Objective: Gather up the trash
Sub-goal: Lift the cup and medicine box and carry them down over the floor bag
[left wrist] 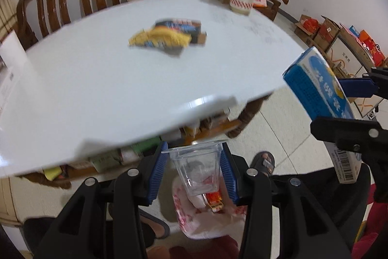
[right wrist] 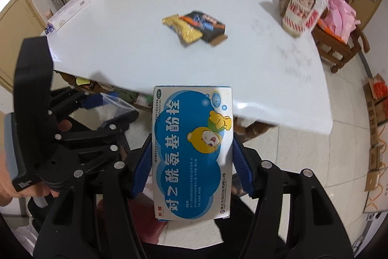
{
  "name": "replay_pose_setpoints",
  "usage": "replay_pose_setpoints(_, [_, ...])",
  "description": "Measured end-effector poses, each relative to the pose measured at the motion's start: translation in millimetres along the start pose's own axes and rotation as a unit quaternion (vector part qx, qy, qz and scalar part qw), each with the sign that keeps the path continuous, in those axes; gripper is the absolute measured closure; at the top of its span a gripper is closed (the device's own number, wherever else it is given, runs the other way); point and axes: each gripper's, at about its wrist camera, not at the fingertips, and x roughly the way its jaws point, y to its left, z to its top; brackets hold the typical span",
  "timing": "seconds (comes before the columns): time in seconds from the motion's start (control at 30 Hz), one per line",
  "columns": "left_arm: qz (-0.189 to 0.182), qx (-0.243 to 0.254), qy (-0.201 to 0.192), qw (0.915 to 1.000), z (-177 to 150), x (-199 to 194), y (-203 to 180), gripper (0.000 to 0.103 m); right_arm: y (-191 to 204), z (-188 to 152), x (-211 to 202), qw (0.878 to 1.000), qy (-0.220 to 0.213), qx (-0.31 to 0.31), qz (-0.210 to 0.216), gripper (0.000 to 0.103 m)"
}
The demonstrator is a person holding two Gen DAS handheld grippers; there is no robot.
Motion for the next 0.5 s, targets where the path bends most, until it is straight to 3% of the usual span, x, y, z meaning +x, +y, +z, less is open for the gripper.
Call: replay_pose_setpoints(0.5, [0.026,-0.032,0.035,0.9986,-68.2,54.8,-10.1,0.06,5.7,-63.7,64.1,0.999,0.029,0.041,-0.02,0.044])
